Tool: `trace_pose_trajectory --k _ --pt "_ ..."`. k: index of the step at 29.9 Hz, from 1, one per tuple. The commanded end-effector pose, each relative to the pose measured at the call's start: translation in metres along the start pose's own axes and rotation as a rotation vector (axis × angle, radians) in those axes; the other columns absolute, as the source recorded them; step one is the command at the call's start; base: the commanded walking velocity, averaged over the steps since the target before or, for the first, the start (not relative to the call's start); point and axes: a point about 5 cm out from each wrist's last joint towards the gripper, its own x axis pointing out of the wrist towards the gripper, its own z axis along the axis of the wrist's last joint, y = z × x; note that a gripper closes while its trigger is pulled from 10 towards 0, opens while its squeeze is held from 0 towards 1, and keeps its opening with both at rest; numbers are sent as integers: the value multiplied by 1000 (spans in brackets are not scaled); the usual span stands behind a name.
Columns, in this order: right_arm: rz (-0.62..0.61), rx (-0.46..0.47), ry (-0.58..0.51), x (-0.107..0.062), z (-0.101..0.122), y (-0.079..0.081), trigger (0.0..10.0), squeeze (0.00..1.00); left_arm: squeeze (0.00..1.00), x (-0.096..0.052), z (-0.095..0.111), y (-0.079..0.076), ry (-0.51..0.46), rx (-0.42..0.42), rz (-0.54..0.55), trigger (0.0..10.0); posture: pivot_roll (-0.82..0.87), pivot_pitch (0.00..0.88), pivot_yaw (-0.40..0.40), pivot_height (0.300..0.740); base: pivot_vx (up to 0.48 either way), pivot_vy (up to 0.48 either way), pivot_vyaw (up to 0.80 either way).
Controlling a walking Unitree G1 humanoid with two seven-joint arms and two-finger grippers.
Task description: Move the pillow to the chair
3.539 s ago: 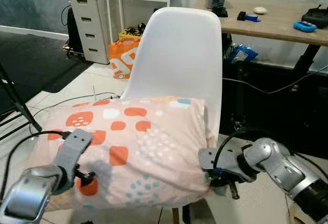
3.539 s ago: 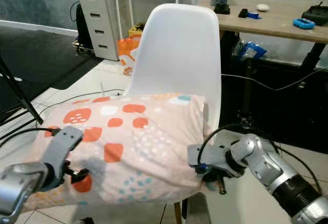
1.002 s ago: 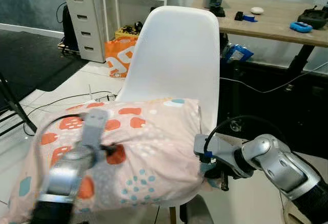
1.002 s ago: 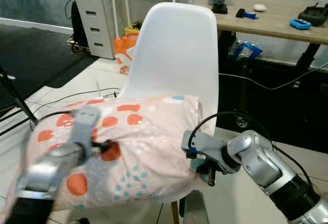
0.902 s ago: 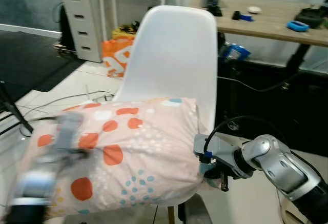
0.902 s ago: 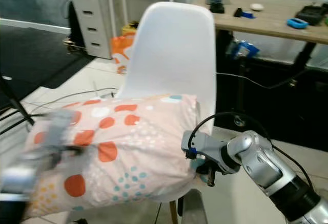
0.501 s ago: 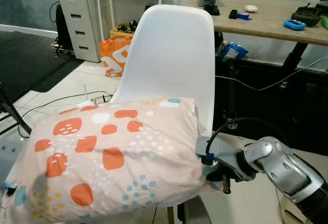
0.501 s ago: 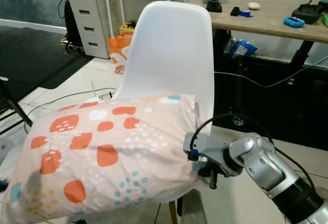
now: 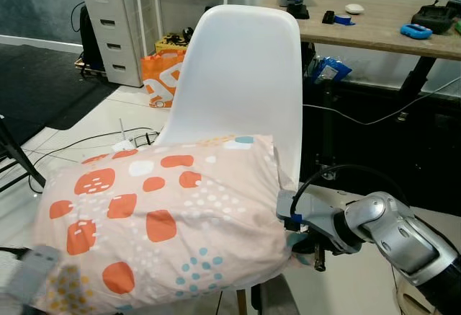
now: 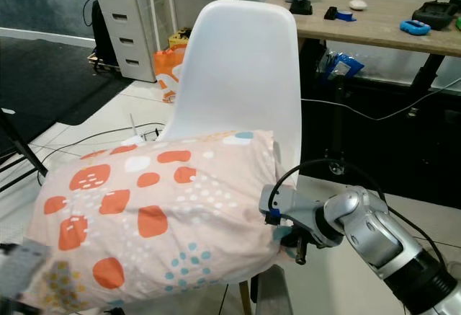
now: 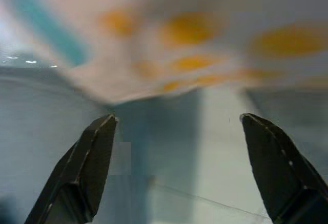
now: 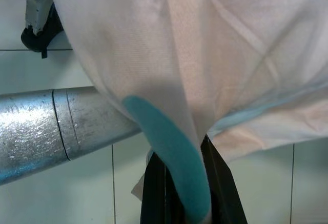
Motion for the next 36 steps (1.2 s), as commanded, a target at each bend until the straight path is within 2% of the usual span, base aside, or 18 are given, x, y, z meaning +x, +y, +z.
trace_pose_trajectory --k 1,2,5,9,11,12,14,15,16,18,19,21,32,35,36 --pt "-29 10 -6 -5 0 -3 0 0 0 0 7 -24 -22 -76 -107 10000 -219 90 -21 326 0 0 0" --pt "-36 10 -8 -6 0 -5 0 0 0 0 8 -33 -20 -97 -152 10000 -217 89 -22 326 0 0 0" --pt "-41 10 -10 -6 1 -6 0 0 0 0 9 -38 -19 -107 -171 10000 -215 90 -22 326 0 0 0" --pt "-48 9 -16 -6 2 -7 0 0 0 3 14 -43 -55 -167 -183 10000 -209 88 -23 326 0 0 0" --pt "-53 7 -22 -6 4 -8 0 0 0 5 24 -50 -121 -260 -211 10000 -209 88 -25 326 0 0 0" --pt "-53 7 -22 -6 4 -8 0 0 0 5 24 -50 -121 -260 -211 10000 -209 88 -25 326 0 0 0" --pt "-64 3 -31 -7 6 -10 0 0 0 5 46 -56 -257 -336 -200 10000 -215 86 -27 326 0 0 0" --pt "-64 3 -31 -7 6 -10 0 0 0 5 46 -56 -257 -336 -200 10000 -215 86 -27 326 0 0 0" --pt "-73 1 -37 -8 7 -11 0 0 0 3 63 -56 -352 -394 -174 10000 -218 84 -29 326 0 0 0" --pt "-77 -1 -40 -10 8 -12 0 0 0 0 75 -54 -422 -422 -153 10000 -222 84 -29 326 0 0 0" --pt "-77 -1 -40 -10 8 -12 0 0 0 0 75 -54 -422 -422 -153 10000 -222 84 -29 326 0 0 0" --pt "-88 -3 -48 -11 9 -13 0 0 0 -4 92 -49 -520 -438 -125 10000 -223 84 -31 326 0 0 0" --pt "-89 5 -62 -10 13 -11 0 0 0 -12 109 -47 -620 -432 -116 10000 -225 86 -32 326 0 0 0" --pt "-89 5 -62 -10 13 -11 0 0 0 -12 109 -47 -620 -432 -116 10000 -225 86 -32 326 0 0 0" --pt "-94 34 -53 -9 14 -11 0 0 0 -16 116 -47 -657 -424 -119 10000 -226 84 -33 326 0 0 0"
